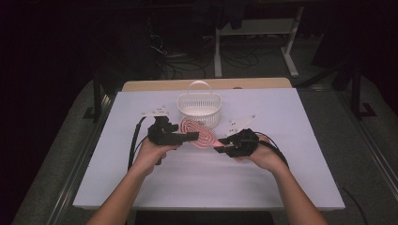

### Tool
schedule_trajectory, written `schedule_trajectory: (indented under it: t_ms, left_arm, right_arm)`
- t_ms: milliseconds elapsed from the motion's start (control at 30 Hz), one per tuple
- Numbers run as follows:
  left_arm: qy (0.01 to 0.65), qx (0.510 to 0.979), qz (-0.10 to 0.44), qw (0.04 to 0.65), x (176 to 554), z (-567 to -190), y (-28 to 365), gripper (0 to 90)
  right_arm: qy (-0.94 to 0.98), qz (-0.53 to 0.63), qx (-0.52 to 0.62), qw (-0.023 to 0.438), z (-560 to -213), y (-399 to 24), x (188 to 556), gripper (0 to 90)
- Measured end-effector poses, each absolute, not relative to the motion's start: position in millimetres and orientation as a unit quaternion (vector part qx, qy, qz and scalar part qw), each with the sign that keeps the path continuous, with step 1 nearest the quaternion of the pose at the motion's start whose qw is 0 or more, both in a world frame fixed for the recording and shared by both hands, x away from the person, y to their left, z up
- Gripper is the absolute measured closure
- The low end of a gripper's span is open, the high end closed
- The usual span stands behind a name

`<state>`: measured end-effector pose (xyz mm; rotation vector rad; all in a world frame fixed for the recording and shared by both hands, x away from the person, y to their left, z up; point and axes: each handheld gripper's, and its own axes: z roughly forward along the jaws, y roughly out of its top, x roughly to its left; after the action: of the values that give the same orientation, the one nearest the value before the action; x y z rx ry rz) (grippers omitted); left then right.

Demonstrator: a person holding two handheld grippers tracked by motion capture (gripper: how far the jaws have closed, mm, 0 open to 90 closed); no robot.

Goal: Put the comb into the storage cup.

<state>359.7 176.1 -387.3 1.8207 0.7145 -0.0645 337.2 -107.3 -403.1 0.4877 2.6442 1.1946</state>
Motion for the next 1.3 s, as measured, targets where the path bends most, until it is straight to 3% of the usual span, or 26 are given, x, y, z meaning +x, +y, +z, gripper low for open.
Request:
schedule_trajectory:
  t_ms: [1033, 1100, 1133, 1300]
  left_arm:
    - [0.320, 0.758, -0.029, 0.567, 360.2, -383.4, 180.9, 56.7]
    - [0.317, 0.756, -0.030, 0.572, 359.3, -382.3, 180.6, 58.8]
    - [0.313, 0.752, -0.033, 0.579, 358.5, -380.9, 181.0, 64.4]
    - [0.309, 0.752, -0.025, 0.581, 356.9, -378.2, 180.8, 65.0]
  right_arm:
    - [0.900, 0.377, 0.170, 0.139, -418.3, -83.5, 335.3, 68.0]
    - [0.898, 0.379, 0.171, 0.142, -418.7, -82.1, 335.4, 68.0]
    - [0.898, 0.379, 0.171, 0.144, -418.6, -80.9, 335.7, 68.3]
    - [0.895, 0.385, 0.172, 0.145, -418.0, -79.7, 335.5, 68.5]
